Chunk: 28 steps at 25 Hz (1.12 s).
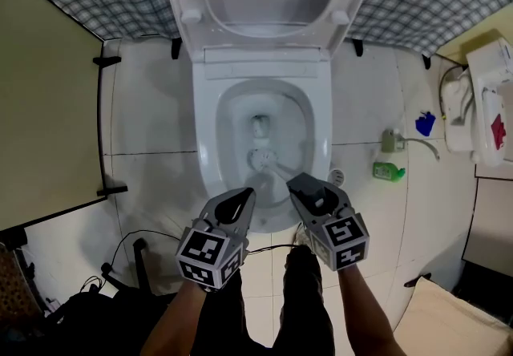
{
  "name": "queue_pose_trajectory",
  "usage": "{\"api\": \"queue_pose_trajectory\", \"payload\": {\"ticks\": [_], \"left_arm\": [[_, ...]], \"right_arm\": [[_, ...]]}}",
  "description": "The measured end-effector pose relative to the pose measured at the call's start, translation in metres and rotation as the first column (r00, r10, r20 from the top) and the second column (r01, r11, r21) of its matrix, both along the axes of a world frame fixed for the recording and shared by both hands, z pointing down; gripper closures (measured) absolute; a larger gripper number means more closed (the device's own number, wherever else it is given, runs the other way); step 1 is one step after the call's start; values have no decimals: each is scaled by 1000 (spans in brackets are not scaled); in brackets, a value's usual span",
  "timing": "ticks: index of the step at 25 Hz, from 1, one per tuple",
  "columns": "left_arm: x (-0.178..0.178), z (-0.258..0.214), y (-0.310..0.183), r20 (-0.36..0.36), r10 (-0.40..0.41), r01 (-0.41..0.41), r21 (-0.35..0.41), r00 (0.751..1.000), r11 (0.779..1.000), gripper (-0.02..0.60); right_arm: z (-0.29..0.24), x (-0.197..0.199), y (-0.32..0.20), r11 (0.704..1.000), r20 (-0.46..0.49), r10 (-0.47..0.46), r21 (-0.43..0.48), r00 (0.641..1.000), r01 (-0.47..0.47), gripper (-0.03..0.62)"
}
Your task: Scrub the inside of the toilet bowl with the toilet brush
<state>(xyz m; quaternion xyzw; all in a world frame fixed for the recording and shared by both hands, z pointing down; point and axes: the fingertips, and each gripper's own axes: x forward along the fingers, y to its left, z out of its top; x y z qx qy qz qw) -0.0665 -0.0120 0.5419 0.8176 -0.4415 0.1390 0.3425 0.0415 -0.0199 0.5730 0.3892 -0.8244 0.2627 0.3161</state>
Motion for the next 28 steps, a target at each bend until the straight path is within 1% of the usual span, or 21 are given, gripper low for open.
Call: {"api": "queue_pose_trajectory", "payload": {"ticks": [5,8,10,12,15,21,24,28], "left_arm": [[3,-2,6,-3,8,-8,1,1000,1000,572],[3,-4,7,-3,10,-10,0,1000,1000,572],[3,-5,8,-3,10,-10,1,1000,1000,572],[1,-5,8,-1,10,-10,2,1000,1000,572],[-3,-5,9,5,9,-9,1,1000,1000,572],[-10,-3,9,18,7,-7,-5,1000,1000,572],[-15,-2,7,16,-1,1,-5,1000,1000,572],[-20,-2,7,13,-8,8,-6,1000,1000,572]], "right_arm": [[1,23,0,998,-67,59,-15,996,-60,388],[3,32,-2,997,-111,75,-18,991,-78,390],[4,40,-8,995,-145,94,0,985,-95,390],[4,47,-16,993,-160,118,25,980,-116,398],[5,47,-28,990,-153,138,43,979,-133,398],[5,37,-61,985,-123,159,85,980,-149,399],[-1,27,-79,980,-92,171,115,981,-160,399],[-6,7,-96,979,-51,156,144,986,-147,401]]}}
